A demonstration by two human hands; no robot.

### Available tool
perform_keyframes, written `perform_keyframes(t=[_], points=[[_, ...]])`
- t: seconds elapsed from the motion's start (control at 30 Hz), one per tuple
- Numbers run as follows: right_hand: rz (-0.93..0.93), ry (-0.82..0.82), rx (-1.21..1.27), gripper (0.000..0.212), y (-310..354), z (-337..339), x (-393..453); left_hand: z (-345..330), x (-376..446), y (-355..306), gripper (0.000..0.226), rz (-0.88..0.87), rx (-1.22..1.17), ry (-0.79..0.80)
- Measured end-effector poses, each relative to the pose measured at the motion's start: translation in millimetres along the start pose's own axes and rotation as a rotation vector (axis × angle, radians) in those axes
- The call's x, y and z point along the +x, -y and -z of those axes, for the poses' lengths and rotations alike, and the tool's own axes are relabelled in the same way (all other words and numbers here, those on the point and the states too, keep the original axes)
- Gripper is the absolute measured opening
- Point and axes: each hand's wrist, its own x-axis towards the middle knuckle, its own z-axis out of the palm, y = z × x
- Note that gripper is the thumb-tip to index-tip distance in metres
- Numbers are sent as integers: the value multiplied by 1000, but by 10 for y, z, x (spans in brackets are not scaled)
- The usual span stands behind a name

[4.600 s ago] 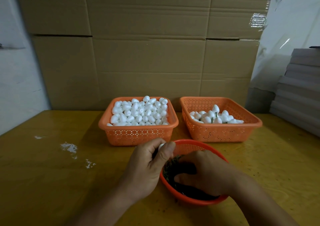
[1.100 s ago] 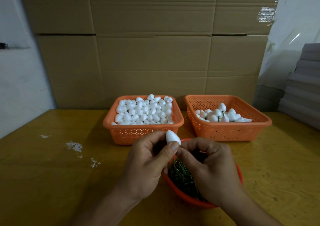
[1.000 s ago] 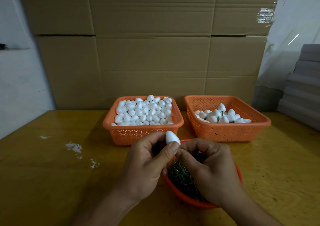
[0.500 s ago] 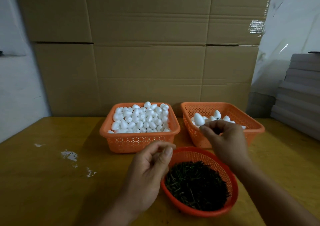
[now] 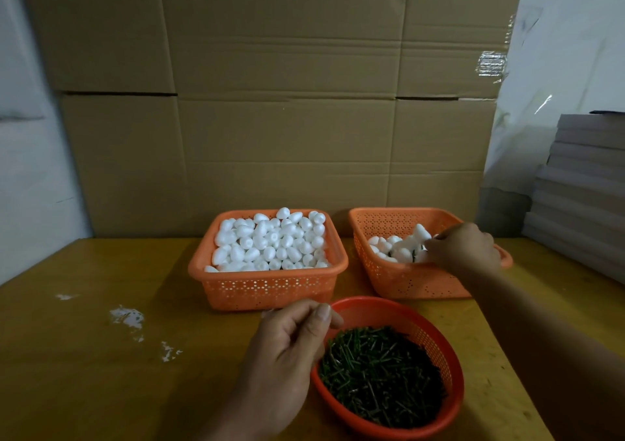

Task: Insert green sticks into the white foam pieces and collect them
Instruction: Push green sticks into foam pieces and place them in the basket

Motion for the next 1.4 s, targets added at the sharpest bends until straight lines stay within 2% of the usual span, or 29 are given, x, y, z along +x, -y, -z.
perform_keyframes(t=[0.1,0.27,0.33,0.47,0.6,0.73,0.83,0.93,1.07,1.23,1.4], points=[[-77,68,-18,25,29,26,51,5,-1,0,40,-1,17,5],[-80,109,-28,26,54,59,52,16,9,-1,41,-9,53,-13],[-60,74,-14,27,50,62,9,22,7,-2,42,-20,81,-20],[65,-111,47,37,-8,73,-128,54,14,-13,36,-10,128,-41],[201,-135,303,40,89,201,-441,76,57,10,22,-6,180,-120],[335,51,546,36,208,354,-929,130,95,4,36,70,159,-147],[463,175,607,22,188,383,-1290,195,199,-70,42,141,140,-102],[505,248,613,12,109,309,-1455,283,424,-125,39,122,254,-146],[542,264,584,10,69,247,-1510,470,864,-95,22,77,455,-162],[596,237,586,9,42,245,-1510,625,1355,16,29,220,758,45],[637,188,554,9,21,229,-1515,621,1621,122,18,272,1357,219]])
